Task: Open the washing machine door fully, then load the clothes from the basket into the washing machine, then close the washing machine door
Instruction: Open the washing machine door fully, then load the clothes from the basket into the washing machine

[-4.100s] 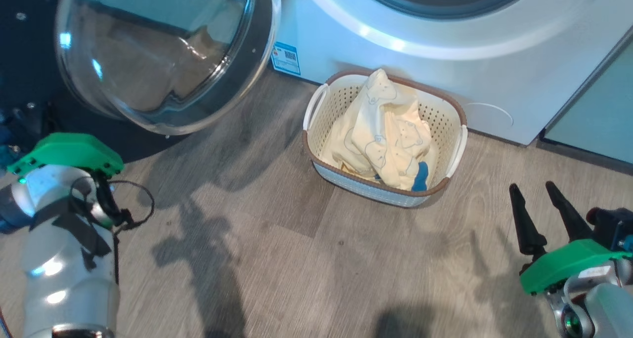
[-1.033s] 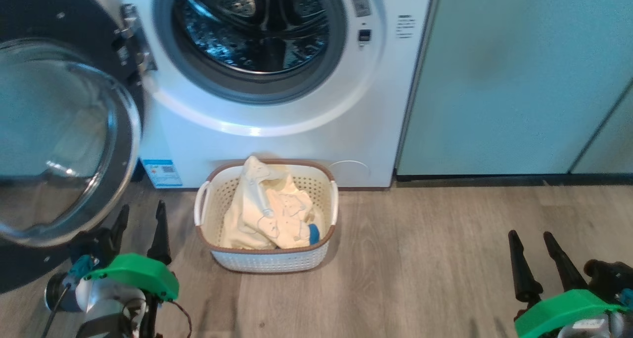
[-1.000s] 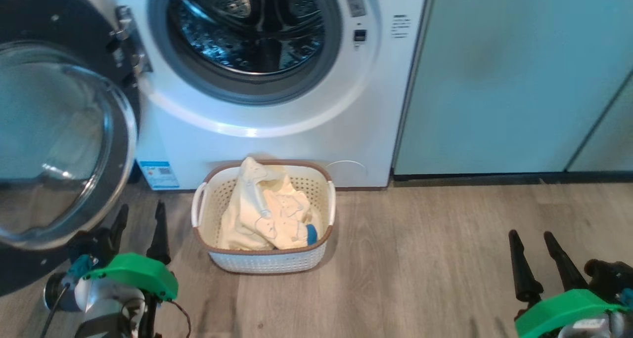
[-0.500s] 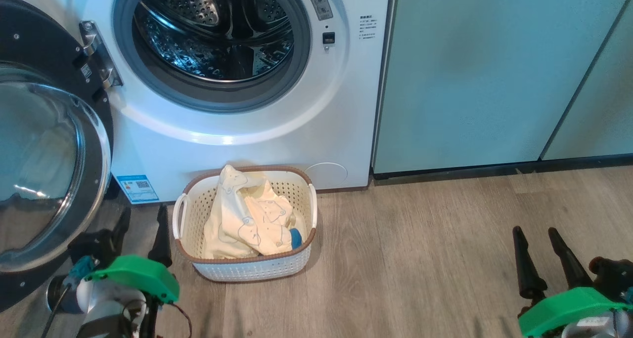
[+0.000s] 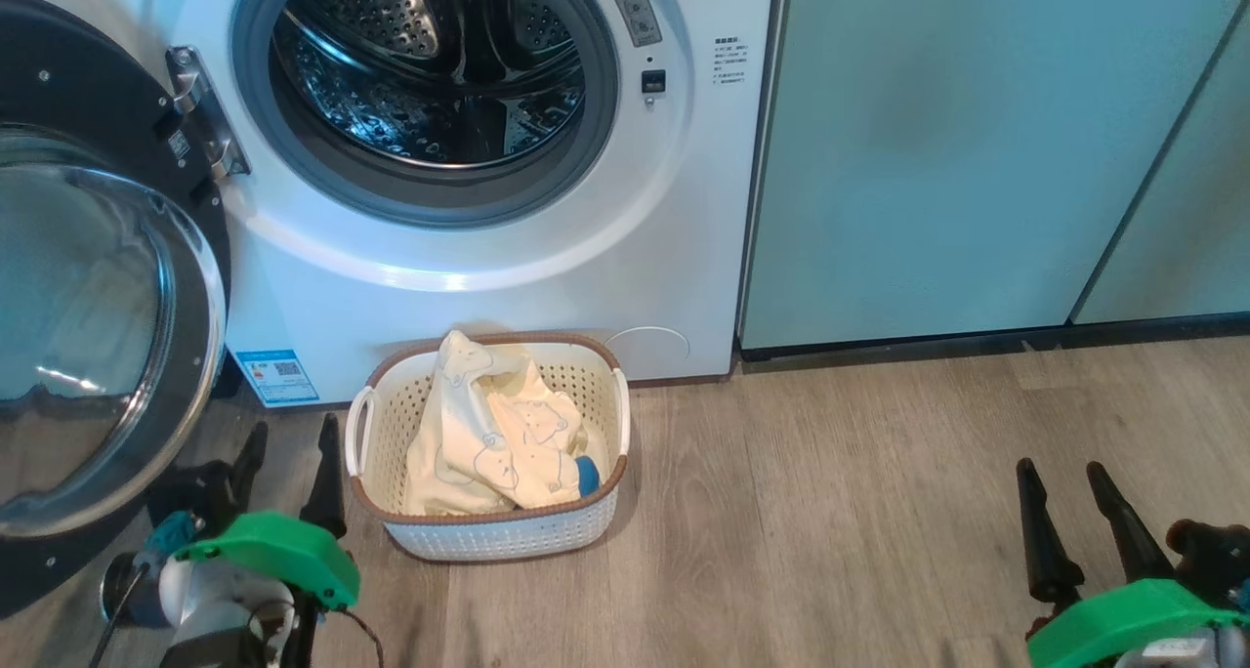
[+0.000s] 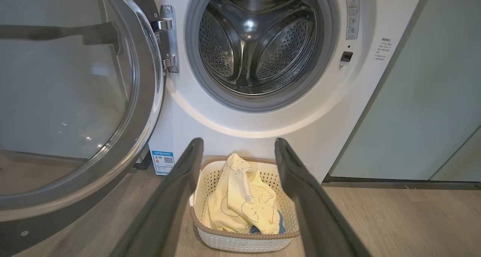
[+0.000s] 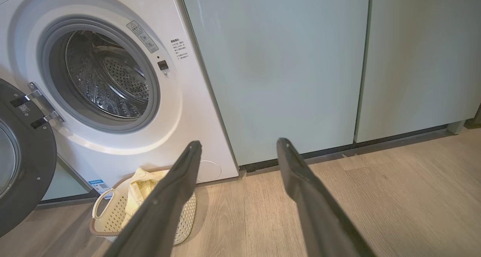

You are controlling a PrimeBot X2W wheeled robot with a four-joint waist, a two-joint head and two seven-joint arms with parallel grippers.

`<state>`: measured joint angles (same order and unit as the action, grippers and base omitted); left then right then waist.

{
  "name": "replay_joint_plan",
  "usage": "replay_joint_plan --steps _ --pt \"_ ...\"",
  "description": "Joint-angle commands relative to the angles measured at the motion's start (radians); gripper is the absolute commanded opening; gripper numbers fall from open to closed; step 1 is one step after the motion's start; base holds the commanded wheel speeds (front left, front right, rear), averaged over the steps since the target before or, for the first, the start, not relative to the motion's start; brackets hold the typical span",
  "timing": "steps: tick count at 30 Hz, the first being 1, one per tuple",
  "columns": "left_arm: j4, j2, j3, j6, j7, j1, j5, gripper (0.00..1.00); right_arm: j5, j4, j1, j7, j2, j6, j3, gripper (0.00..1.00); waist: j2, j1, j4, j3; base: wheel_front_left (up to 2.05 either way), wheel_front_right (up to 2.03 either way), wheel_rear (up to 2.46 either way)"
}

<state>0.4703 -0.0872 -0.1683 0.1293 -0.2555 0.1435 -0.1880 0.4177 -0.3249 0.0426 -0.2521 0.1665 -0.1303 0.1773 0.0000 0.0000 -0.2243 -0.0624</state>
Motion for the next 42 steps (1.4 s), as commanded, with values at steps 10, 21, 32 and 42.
replay_joint_plan --steps 10,21,32,42 --pt "-0.011 -0.043 -0.014 0.001 -0.006 0.043 -0.026 1.0 -0.003 0.023 0.021 -0.01 0.017 0.0 0.02 1.0 0.0 0.0 0.007 -0.005 0.0 0.0 0.0" --pt "-0.011 -0.054 0.008 0.001 -0.006 0.048 -0.061 1.0 0.003 0.02 0.023 -0.01 0.018 0.0 0.029 1.0 0.0 0.0 0.009 0.0 0.63 -0.63 0.0" --pt "-0.008 -0.062 0.028 0.001 -0.006 0.055 -0.076 1.0 0.004 0.017 0.026 -0.01 0.017 0.0 0.03 1.0 0.0 0.0 0.012 0.011 1.81 -1.81 0.0" --pt "-0.004 -0.058 0.027 -0.011 -0.006 0.059 -0.07 1.0 0.004 0.016 0.029 -0.01 0.017 0.0 0.032 1.0 0.0 0.0 0.02 0.017 1.69 -1.66 -0.04"
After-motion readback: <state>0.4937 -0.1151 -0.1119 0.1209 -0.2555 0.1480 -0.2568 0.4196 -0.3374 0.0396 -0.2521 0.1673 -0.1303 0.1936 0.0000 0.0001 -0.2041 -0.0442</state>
